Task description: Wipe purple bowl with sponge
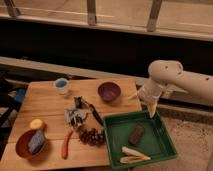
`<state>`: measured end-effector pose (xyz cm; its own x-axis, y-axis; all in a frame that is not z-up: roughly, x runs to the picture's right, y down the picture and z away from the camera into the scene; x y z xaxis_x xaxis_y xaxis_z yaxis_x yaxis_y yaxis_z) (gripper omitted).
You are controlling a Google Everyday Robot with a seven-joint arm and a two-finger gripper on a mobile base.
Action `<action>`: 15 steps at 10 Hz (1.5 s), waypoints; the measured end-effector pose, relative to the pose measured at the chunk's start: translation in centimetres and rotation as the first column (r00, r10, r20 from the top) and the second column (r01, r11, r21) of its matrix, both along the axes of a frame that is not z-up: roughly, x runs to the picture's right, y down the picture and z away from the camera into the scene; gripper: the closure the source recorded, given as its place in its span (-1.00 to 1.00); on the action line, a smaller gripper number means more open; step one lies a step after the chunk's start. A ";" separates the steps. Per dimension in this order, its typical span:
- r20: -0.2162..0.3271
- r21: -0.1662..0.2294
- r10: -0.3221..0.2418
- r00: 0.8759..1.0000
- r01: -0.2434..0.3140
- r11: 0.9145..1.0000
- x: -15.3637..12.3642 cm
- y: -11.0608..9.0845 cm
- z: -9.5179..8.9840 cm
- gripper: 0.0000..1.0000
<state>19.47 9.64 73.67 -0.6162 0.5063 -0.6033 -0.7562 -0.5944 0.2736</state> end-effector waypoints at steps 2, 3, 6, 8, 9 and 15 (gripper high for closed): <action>0.000 0.000 0.000 1.000 0.000 1.000 0.0 0.0 0.0 -0.60; 0.000 0.000 0.000 1.000 0.000 1.000 0.0 0.0 0.0 -0.60; 0.000 0.000 0.000 1.000 0.000 1.000 0.0 0.0 0.0 -0.60; -0.001 0.003 -0.006 1.000 0.006 1.000 0.0 0.0 -0.1 -0.60; -0.003 0.010 -0.026 1.000 0.026 1.000 -0.2 0.0 -0.3 -0.60; 0.105 0.069 -0.253 0.962 0.246 0.967 -12.4 0.7 -1.6 -0.60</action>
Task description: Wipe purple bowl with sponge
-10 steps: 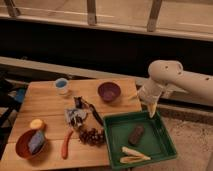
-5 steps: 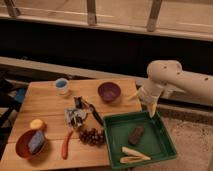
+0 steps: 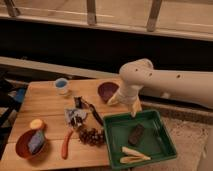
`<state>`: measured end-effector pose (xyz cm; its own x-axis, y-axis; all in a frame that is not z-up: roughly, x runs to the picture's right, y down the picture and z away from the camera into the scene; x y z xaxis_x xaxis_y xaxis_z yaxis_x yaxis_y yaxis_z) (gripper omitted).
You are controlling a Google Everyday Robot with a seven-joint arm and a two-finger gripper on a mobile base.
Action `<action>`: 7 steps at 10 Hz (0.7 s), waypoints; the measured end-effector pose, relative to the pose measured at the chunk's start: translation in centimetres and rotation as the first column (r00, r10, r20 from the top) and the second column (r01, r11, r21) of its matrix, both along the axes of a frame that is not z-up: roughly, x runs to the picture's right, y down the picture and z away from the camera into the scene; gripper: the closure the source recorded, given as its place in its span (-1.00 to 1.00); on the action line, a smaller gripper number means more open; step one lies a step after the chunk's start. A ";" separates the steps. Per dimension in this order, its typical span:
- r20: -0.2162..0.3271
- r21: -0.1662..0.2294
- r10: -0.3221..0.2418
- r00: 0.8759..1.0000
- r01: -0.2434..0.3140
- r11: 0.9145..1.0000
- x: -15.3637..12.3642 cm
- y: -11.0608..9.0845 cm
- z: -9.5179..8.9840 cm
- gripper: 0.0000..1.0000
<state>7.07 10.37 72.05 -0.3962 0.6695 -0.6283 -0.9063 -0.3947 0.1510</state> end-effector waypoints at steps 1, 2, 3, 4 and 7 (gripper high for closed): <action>0.033 0.008 -0.042 0.999 0.042 0.999 -2.3 0.2 -0.2 -0.60; 0.064 0.013 -0.066 0.996 0.065 0.998 -4.4 0.5 -0.5 -0.60; 0.054 0.013 -0.071 0.996 0.070 0.997 -3.8 0.5 -0.4 -0.60; 0.052 0.011 -0.071 0.996 0.071 0.997 -3.7 0.6 -0.4 -0.60; 0.075 0.016 -0.072 0.995 0.071 0.997 -3.5 0.6 0.0 -0.60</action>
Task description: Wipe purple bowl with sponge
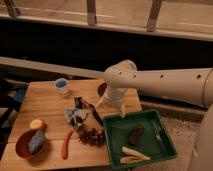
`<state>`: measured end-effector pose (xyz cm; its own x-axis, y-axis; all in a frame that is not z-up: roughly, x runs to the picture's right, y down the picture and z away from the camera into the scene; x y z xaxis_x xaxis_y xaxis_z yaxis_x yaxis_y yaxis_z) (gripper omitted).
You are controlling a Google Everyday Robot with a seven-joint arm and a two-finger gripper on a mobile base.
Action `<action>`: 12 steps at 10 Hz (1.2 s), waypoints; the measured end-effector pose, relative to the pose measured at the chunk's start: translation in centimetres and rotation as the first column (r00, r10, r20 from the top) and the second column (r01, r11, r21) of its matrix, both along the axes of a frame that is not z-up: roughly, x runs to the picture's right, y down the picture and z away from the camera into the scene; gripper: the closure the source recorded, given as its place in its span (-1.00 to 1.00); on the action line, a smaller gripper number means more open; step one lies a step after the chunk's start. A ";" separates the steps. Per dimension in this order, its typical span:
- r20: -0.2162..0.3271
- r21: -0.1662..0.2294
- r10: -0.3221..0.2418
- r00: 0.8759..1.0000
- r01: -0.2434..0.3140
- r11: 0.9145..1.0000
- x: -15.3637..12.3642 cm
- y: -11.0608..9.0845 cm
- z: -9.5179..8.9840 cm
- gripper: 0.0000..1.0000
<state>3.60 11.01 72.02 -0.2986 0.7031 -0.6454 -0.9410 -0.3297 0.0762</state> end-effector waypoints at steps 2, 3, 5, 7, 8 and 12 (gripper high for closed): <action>0.030 0.010 -0.025 0.999 0.025 1.000 -1.0 0.0 0.5 -0.60; 0.051 0.012 -0.039 0.998 0.038 0.999 -2.2 0.0 0.7 -0.60; 0.105 0.021 -0.068 0.992 0.067 0.998 -5.8 -0.4 1.3 -0.60; 0.183 0.035 -0.119 0.976 0.115 0.993 -11.2 -1.0 1.8 -0.60; 0.244 0.043 -0.158 0.957 0.153 0.987 -14.4 -1.0 1.8 -0.60; 0.301 0.050 -0.192 0.934 0.186 0.981 -16.7 -0.8 1.5 -0.60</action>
